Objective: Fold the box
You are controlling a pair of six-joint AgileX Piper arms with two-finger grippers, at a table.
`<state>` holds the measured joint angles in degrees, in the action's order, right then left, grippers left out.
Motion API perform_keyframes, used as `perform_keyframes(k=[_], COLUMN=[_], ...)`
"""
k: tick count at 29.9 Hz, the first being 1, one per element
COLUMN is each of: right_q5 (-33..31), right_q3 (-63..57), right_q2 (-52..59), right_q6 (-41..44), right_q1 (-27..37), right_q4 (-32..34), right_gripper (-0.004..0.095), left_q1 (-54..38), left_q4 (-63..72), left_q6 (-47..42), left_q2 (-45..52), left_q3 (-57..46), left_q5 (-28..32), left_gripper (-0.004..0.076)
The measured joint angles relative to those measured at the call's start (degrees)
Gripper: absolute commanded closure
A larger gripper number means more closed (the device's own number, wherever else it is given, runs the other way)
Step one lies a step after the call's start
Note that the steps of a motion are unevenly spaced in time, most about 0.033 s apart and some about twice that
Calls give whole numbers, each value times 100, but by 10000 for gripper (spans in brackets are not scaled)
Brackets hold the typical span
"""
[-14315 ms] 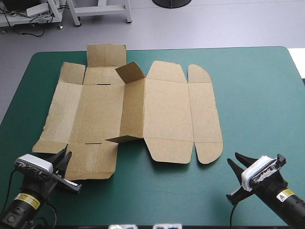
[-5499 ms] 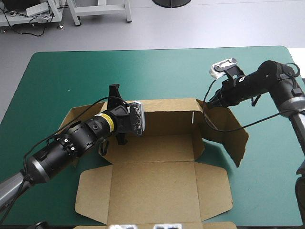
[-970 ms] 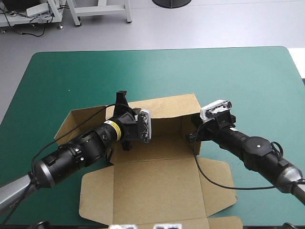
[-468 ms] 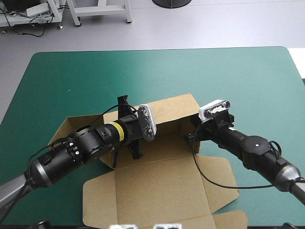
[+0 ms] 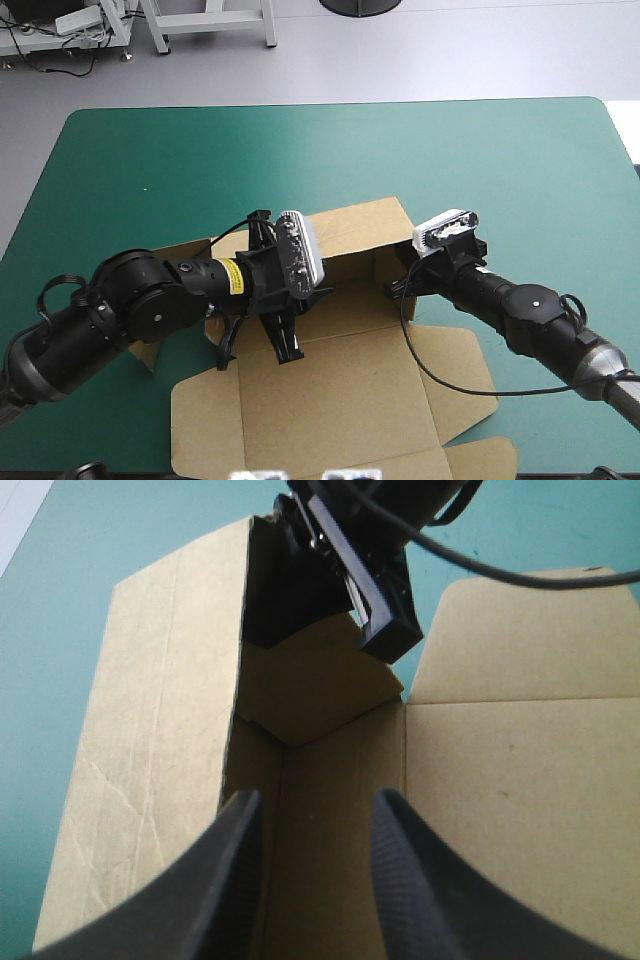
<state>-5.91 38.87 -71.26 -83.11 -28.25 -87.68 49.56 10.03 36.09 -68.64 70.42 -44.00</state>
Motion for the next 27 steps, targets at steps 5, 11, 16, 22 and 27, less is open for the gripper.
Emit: perform_keyframes(k=[5,11,16,22,27], right_q5=[55,156,142,-55,-580], right_q3=[0,0,0,-5,-16], right_q2=[0,30,30,76,180], right_q6=[0,189,316,413,861], right_q1=[-5,-11,64,396,948], right_q4=[4,191,310,367,1038], right_gripper=[932,931,932,933,932], left_q1=[-56,-769,-1858,-3263,-4240], left_q4=[-359,-1091,-1215,-1271,-1188], left_q6=[-210,-681,-847,-899,-899], left_q2=[267,504,890,1203,1244], left_q3=[43,43,43,43,43], left_q5=[-65,-32,143,137,203], left_gripper=[461,461,461,461,461])
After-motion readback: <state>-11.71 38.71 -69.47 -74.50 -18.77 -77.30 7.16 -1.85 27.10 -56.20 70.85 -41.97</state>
